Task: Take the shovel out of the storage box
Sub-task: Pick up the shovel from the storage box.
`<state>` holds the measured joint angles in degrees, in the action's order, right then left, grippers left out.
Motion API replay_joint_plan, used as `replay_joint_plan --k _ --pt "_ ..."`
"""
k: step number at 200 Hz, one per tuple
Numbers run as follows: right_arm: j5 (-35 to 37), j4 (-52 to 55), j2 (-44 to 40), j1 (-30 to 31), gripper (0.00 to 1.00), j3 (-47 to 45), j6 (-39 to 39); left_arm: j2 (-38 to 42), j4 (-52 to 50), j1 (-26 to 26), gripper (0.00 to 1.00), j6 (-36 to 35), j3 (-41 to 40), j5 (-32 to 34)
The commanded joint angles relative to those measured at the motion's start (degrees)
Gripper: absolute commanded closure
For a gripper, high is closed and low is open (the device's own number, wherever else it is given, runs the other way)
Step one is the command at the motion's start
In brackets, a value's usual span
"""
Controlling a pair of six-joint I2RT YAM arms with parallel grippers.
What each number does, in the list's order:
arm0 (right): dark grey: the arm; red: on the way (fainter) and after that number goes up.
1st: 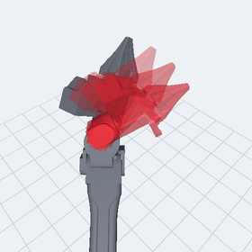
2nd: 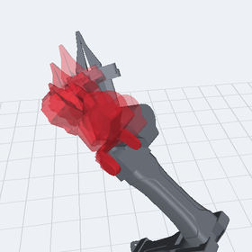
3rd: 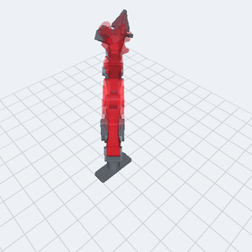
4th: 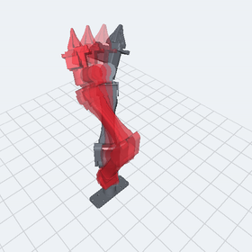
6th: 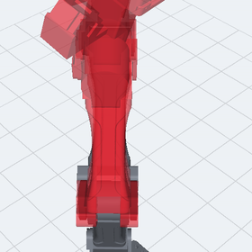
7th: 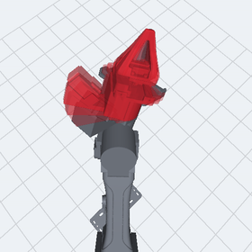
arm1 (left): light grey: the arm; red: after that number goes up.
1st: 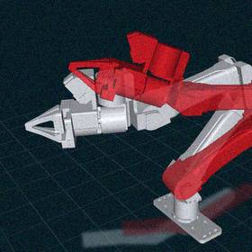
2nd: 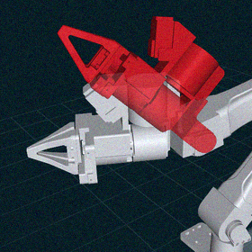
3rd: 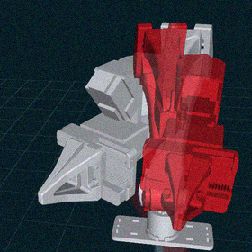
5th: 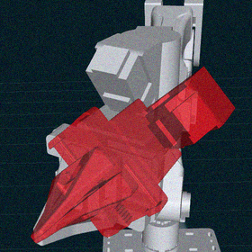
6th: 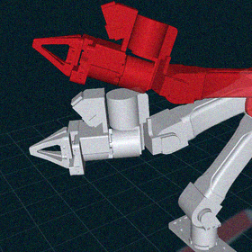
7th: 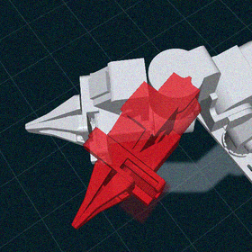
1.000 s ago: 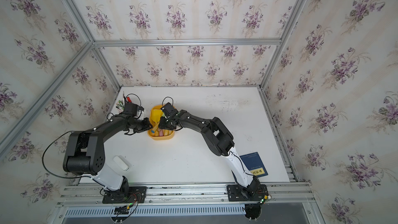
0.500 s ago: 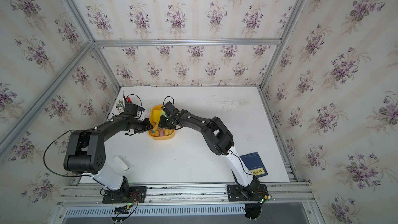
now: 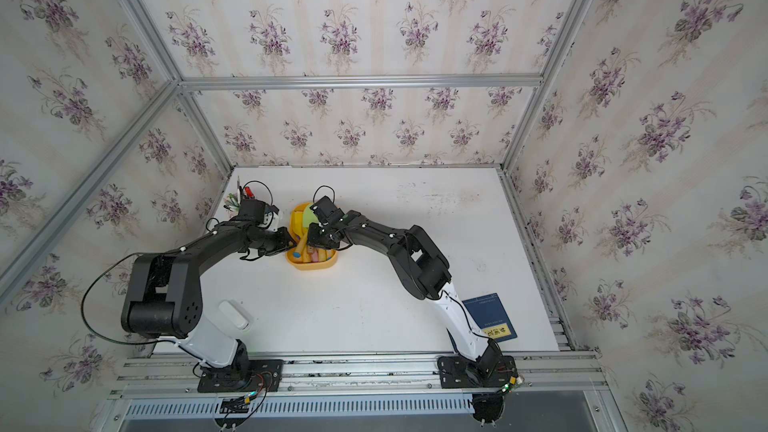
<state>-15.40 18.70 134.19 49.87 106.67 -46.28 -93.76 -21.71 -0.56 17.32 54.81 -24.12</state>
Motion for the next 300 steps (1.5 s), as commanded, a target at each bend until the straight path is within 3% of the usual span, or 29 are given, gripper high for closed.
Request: replay_joint_plan --k 1,61,117,161,207,237,300 --pt "1.88 0.21 -1.8 0.15 0.8 -0.98 1.19 0.81 -0.37 0.03 0.67 -0.46 0.22 0.61" --pt "2.39 -2.17 -4.66 -0.02 0.85 -1.61 2.13 1.5 -0.77 0.03 0.6 0.17 0.84 0.55" --pt "4.16 2.38 -7.43 -0.76 0.87 -0.14 5.15 2.81 -2.31 0.04 0.58 0.35 1.55 1.4" --pt "4.66 7.05 -17.45 -4.93 0.87 -8.27 8.89 4.57 -4.78 0.01 0.57 0.15 3.15 2.05" --pt "1.88 11.55 -24.7 -13.17 0.87 -17.7 13.64 5.85 -6.14 0.03 0.57 -0.09 4.33 1.34" --pt "0.02 14.52 -22.27 -16.85 0.87 -18.33 16.45 6.32 -6.23 -0.06 0.55 0.08 4.36 1.16" --pt "-2.21 18.3 -12.62 -18.23 0.86 -11.11 18.68 4.64 -5.45 -0.06 0.55 0.26 4.54 -0.11"
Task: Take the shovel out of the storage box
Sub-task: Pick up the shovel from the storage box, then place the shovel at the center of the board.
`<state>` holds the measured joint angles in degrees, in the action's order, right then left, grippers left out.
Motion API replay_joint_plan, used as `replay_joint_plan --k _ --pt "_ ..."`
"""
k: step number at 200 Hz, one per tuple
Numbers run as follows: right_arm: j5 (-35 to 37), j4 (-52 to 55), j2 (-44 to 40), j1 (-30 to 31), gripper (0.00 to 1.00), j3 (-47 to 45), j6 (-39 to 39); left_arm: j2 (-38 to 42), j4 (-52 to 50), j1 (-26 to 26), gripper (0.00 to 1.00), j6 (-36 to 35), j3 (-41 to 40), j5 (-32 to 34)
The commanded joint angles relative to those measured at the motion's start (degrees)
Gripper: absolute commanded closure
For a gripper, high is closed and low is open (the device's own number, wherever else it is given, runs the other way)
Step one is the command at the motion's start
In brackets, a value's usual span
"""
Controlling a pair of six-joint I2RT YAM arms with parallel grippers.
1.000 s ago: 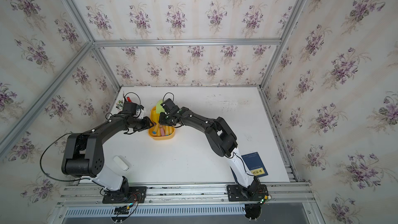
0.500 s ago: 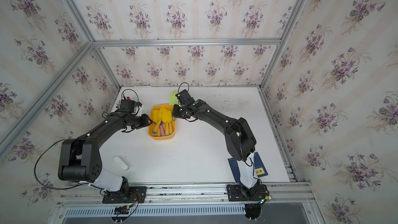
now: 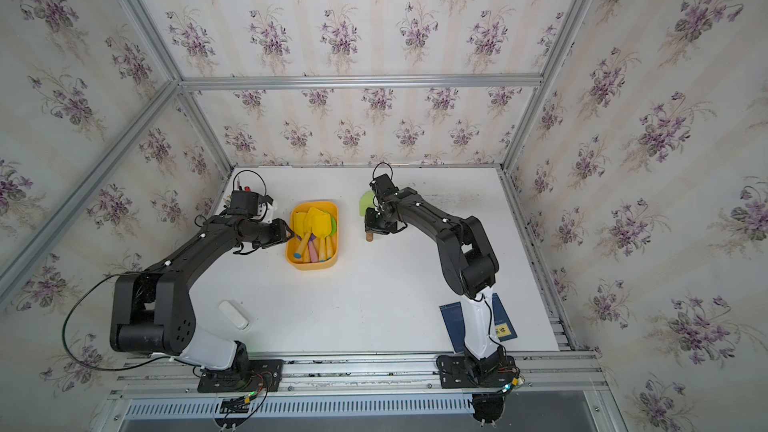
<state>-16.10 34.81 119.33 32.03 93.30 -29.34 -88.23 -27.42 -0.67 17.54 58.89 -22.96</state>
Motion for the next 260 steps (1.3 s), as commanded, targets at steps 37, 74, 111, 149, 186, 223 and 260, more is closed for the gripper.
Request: replay_joint_plan --k 37,74,111,149,186,223,260 --pt "-3.01 3.49 6.35 -2.75 0.86 5.77 2.49 -1.84 0.44 0.05 0.55 -0.1 0.53 -1.12" --pt "-5.12 3.97 9.45 -2.85 0.86 8.91 2.29 -2.55 0.31 0.05 0.55 -0.26 0.97 -0.81" --pt "-6.23 3.56 11.23 -2.69 0.86 9.71 2.12 -2.99 0.35 0.05 0.55 -0.52 0.97 -0.89" --pt "-7.04 2.73 11.64 -2.26 0.83 10.17 1.79 -3.28 0.44 0.05 0.55 -0.65 0.94 -0.94" --pt "-8.17 3.37 13.31 -2.34 0.82 11.58 1.93 -3.65 0.57 0.03 0.54 -0.62 0.95 -1.11" --pt "-8.2 3.48 13.65 -2.32 0.8 11.84 1.93 -3.92 0.62 0.04 0.55 -0.75 0.86 -1.2" --pt "-6.85 3.73 12.72 -2.32 0.68 11.22 1.97 -3.67 0.37 0.05 0.54 -0.75 1.05 -1.32"
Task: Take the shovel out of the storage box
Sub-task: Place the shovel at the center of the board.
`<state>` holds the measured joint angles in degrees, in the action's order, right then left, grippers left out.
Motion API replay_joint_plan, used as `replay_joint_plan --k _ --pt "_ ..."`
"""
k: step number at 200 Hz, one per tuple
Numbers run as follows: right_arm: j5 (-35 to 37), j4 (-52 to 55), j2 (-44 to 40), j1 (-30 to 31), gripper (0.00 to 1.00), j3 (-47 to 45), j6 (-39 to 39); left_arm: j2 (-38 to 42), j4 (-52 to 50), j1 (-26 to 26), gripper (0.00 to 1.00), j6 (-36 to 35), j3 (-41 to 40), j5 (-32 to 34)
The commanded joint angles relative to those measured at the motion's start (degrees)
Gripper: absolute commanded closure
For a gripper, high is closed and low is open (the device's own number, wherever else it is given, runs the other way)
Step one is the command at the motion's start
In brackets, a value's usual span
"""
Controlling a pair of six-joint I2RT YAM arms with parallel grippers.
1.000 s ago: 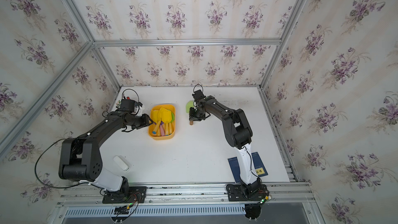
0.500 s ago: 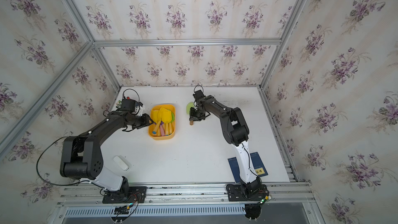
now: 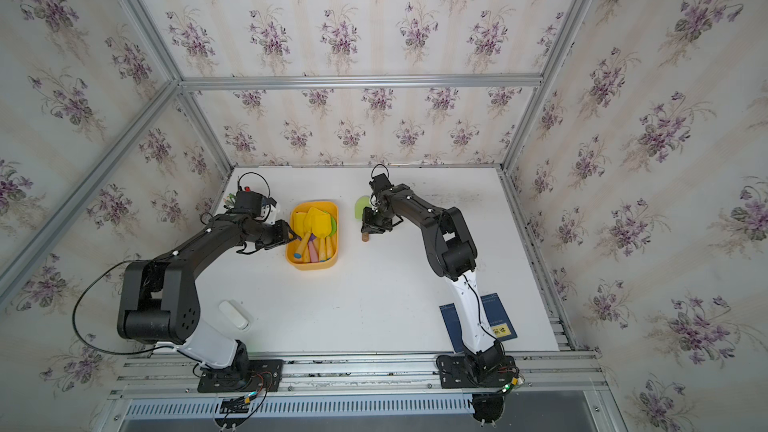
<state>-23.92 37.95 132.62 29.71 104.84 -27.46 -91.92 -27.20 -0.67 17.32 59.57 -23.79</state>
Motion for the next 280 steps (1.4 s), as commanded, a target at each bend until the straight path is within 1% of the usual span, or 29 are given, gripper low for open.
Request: replay_joint_plan --k 1,13,80,101,111,119,142,160,177,199,203,220,237,257,280 --pt "0.93 0.6 -0.59 -0.01 0.67 -0.28 0.06 0.0 0.19 0.05 0.54 -0.49 0.37 -0.48" --pt "1.13 0.48 -0.69 -0.01 0.63 -0.27 0.05 0.08 0.22 -0.01 0.54 -0.36 0.43 -0.43" --pt "1.33 0.43 -1.59 0.0 0.59 -0.51 -0.04 -0.18 -0.06 0.03 0.54 -0.43 0.54 -0.6" --pt "1.61 0.81 -2.18 0.04 0.53 -0.86 0.0 -0.03 -0.44 0.01 0.54 -0.46 0.67 -0.53" --pt "3.08 1.42 -2.74 0.0 0.49 -0.9 -0.04 0.11 -0.63 0.0 0.54 -0.59 0.63 -0.3" --pt "3.83 1.36 -3.4 0.08 0.47 -1.18 -0.02 0.32 -0.67 0.04 0.54 -0.62 0.59 -0.27" --pt "4.19 0.24 -5.88 0.08 0.45 -2.64 -0.22 0.78 -0.92 0.05 0.53 -0.55 0.63 0.05" --pt "6.01 1.48 -7.48 0.08 0.45 -2.53 -0.12 1.06 -1.09 0.05 0.48 -0.35 0.68 0.18" --pt "8.65 2.98 -9.86 0.08 0.45 -2.57 -0.13 1.58 -1.03 0.05 0.48 0.13 0.46 -0.16" --pt "9.95 3.61 -14.45 0.7 0.46 -2.61 -0.27 2.18 -0.76 0.05 0.49 0.44 0.19 -0.47" --pt "10.28 3.64 -15.27 3.09 0.46 -2.45 -0.38 2.09 -0.83 0.05 0.5 0.44 0.28 -0.47" --pt "11.38 3.79 -17.82 6.56 0.49 -1.21 -1.32 2.22 -0.81 0.05 0.54 0.3 0.03 -0.55" --pt "12.11 4.86 -17.48 10.53 0.51 2.38 -2.42 2.18 -0.8 0.05 0.54 0.09 -0.24 -0.67" --pt "12.27 7.2 -13.34 15.07 0.52 9.25 -3.21 2.05 -0.04 0.05 0.54 0.37 -0.96 -1.12" --pt "12.74 12.51 -4.59 18.31 0.53 20.84 -3.01 1.67 1.02 0.05 0.55 0.74 -1.56 -1.76"
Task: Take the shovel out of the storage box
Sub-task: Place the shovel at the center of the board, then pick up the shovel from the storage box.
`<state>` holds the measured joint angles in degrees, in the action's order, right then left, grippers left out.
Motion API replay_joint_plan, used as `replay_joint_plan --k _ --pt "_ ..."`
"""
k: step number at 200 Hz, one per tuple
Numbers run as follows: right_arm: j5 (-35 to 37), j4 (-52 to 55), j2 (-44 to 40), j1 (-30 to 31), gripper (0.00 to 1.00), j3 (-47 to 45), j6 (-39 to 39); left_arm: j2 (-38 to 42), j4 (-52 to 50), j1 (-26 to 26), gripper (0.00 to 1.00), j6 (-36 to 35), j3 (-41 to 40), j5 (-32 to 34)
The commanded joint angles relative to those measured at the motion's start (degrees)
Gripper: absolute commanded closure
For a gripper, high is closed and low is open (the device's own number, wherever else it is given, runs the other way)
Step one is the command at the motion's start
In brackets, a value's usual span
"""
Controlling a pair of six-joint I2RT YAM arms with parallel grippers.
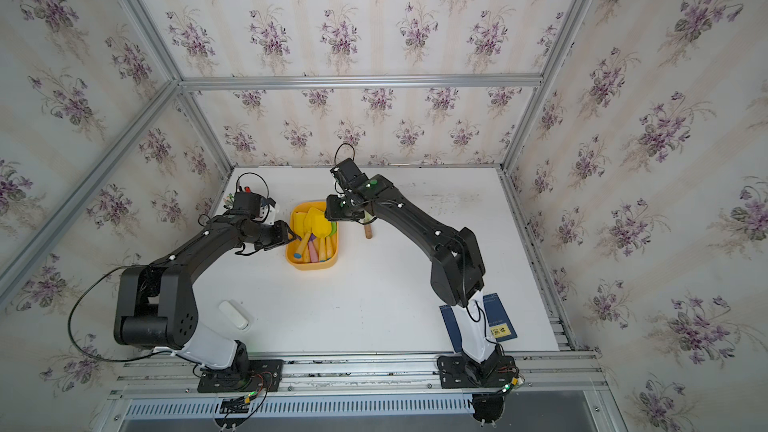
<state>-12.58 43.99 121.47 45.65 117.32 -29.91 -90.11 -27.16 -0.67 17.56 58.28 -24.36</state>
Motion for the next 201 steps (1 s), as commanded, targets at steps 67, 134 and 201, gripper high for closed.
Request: replay_joint_plan --k 67,134,201 --pt "1.66 11.29 17.93 3.49 0.56 18.06 -0.54 -1.11 2.42 0.05 0.58 0.42 -1.35 -1.56" --pt "0.53 10.58 20.66 3.92 0.58 18.0 -0.36 -2.15 3.51 0.05 0.59 0.19 -1.94 -1.83" --pt "4.87 11.42 22.28 5.17 0.58 17.95 -0.68 -2.93 4.9 0.04 0.68 0.33 -2.73 -3.59"
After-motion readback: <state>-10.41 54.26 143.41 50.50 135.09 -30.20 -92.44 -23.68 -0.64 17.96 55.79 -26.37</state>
